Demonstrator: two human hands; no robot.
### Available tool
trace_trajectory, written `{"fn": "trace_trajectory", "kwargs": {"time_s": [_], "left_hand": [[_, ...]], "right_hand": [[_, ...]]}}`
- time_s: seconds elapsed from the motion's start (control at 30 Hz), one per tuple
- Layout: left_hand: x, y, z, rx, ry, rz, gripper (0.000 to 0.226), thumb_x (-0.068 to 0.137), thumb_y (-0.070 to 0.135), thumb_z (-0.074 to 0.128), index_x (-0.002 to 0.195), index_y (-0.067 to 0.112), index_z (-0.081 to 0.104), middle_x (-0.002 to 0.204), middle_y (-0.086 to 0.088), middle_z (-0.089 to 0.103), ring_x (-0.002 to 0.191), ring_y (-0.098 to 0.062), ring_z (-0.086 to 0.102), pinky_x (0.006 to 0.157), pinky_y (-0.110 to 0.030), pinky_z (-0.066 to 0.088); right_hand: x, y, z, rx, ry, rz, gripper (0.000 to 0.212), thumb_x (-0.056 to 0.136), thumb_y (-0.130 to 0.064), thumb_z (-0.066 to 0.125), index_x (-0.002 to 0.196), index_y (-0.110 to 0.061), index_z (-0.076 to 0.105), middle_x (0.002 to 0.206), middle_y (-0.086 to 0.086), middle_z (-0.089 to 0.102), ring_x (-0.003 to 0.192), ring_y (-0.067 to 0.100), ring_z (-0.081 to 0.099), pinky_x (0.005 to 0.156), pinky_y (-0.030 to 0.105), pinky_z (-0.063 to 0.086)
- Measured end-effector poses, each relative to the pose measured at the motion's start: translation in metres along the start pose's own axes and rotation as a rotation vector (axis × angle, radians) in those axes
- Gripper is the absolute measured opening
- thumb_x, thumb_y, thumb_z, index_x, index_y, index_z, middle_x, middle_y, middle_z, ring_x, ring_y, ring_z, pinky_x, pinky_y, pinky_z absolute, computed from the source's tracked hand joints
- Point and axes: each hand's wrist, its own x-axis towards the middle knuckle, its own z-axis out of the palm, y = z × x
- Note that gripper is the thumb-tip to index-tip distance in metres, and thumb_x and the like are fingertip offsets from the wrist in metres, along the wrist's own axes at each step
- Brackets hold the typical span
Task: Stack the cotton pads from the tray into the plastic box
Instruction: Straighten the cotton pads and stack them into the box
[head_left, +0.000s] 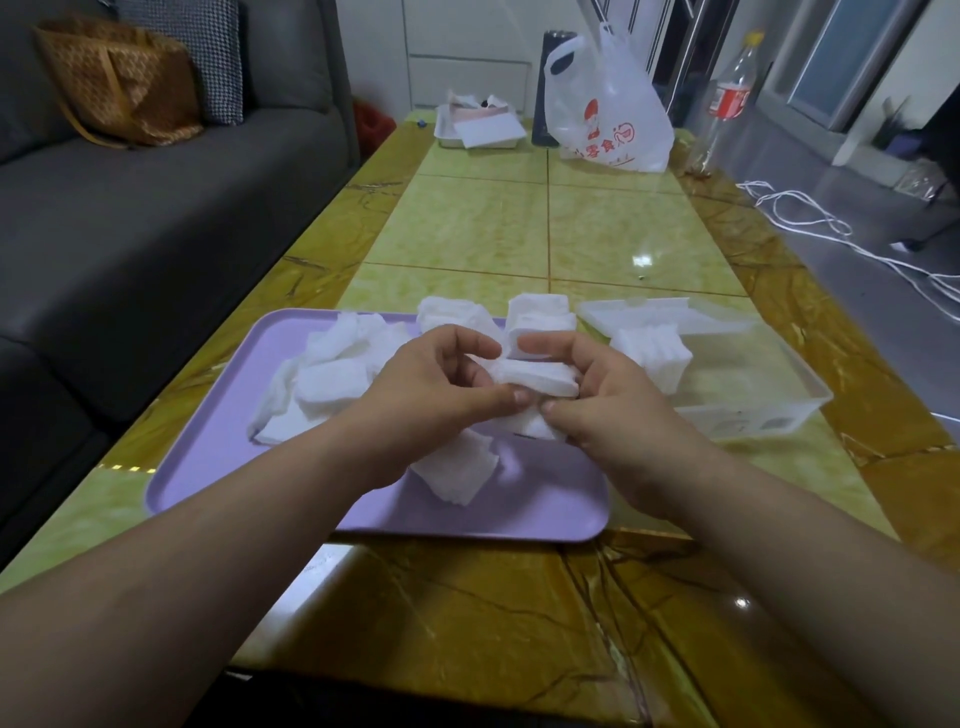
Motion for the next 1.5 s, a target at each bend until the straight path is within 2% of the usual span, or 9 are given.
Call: {"fn": "trace_trajectory", "kwargs": {"time_s": [0.13, 0.27, 0.5, 0.7, 0.87, 1.07, 1.13, 1.27, 1.5], "left_hand": [[-0.001, -0.003, 0.001, 0.098, -0.080, 0.070, 0.033, 0.077, 0.030, 0.088, 0.108, 0.027, 0.077, 0.093, -0.021, 0.073, 0.079, -0.019, 0.064, 0.073, -0.037, 0.046], [0.000, -0.002, 0.001, 0.110, -0.001, 0.077, 0.018, 0.083, 0.025, 0.085, 0.095, 0.015, 0.078, 0.080, -0.014, 0.073, 0.066, -0.009, 0.061, 0.059, -0.022, 0.044], [-0.003, 0.000, 0.004, 0.122, -0.038, 0.019, 0.021, 0.090, 0.023, 0.077, 0.104, 0.010, 0.070, 0.067, -0.005, 0.066, 0.054, -0.011, 0.054, 0.052, -0.020, 0.042], [-0.011, 0.006, 0.021, 0.291, -0.022, 0.149, 0.018, 0.087, 0.033, 0.067, 0.101, 0.022, 0.068, 0.082, -0.012, 0.073, 0.076, -0.029, 0.070, 0.072, -0.047, 0.055], [-0.007, 0.024, 0.033, 0.204, -0.059, 0.143, 0.009, 0.100, 0.013, 0.061, 0.105, 0.014, 0.068, 0.073, -0.001, 0.071, 0.061, -0.008, 0.060, 0.059, -0.023, 0.047], [0.022, 0.052, 0.077, 0.191, -0.065, 0.152, 0.013, 0.098, 0.024, 0.065, 0.106, 0.013, 0.068, 0.072, -0.002, 0.070, 0.058, -0.010, 0.058, 0.054, -0.019, 0.045], [0.036, 0.051, 0.096, 0.247, 0.004, 0.184, 0.017, 0.093, 0.030, 0.072, 0.107, 0.021, 0.068, 0.081, 0.002, 0.071, 0.061, -0.008, 0.059, 0.060, -0.024, 0.050], [0.055, 0.042, 0.116, 0.623, 0.054, 0.276, 0.036, 0.086, 0.035, 0.076, 0.120, 0.032, 0.066, 0.106, 0.007, 0.055, 0.072, -0.003, 0.054, 0.078, -0.027, 0.047], [0.058, 0.028, 0.125, 0.666, 0.035, 0.296, 0.024, 0.089, 0.034, 0.072, 0.112, 0.027, 0.073, 0.107, 0.006, 0.053, 0.082, -0.012, 0.060, 0.085, -0.029, 0.051]], "right_hand": [[0.000, 0.000, 0.005, -0.060, 0.009, -0.006, 0.062, 0.073, -0.005, 0.056, 0.130, -0.029, 0.061, 0.128, 0.006, 0.067, 0.113, 0.024, 0.068, 0.102, 0.045, 0.055], [0.002, 0.002, 0.006, -0.056, 0.070, -0.010, 0.054, 0.077, -0.034, 0.067, 0.131, -0.038, 0.059, 0.127, -0.004, 0.069, 0.115, 0.019, 0.069, 0.106, 0.046, 0.052], [0.001, 0.000, 0.010, -0.065, 0.005, 0.019, 0.060, 0.078, -0.024, 0.058, 0.135, -0.042, 0.056, 0.130, -0.007, 0.065, 0.116, 0.028, 0.067, 0.105, 0.055, 0.050], [-0.005, -0.010, 0.002, -0.079, -0.061, -0.031, 0.059, 0.093, 0.005, 0.053, 0.135, -0.037, 0.055, 0.128, -0.003, 0.062, 0.113, 0.017, 0.067, 0.100, 0.029, 0.054], [-0.009, -0.017, -0.024, -0.126, 0.185, -0.075, 0.051, 0.087, -0.014, 0.073, 0.134, -0.028, 0.058, 0.117, 0.001, 0.068, 0.103, 0.015, 0.071, 0.095, 0.039, 0.059], [-0.022, -0.022, -0.074, -0.027, 0.319, -0.060, 0.012, 0.088, -0.020, 0.076, 0.096, -0.011, 0.075, 0.090, 0.010, 0.078, 0.083, 0.028, 0.075, 0.073, 0.041, 0.063], [-0.021, -0.019, -0.093, -0.109, 0.462, -0.091, 0.013, 0.085, -0.024, 0.072, 0.091, -0.013, 0.074, 0.086, 0.011, 0.075, 0.079, 0.031, 0.072, 0.070, 0.045, 0.061], [-0.017, -0.016, -0.126, -0.404, 0.700, -0.101, 0.009, 0.083, -0.028, 0.067, 0.082, -0.018, 0.067, 0.075, -0.007, 0.066, 0.068, 0.014, 0.060, 0.058, 0.029, 0.042], [0.001, 0.006, -0.139, -0.815, 0.660, 0.037, 0.018, 0.087, -0.035, 0.063, 0.098, -0.021, 0.059, 0.091, -0.002, 0.065, 0.081, 0.025, 0.061, 0.066, 0.036, 0.049]]}}
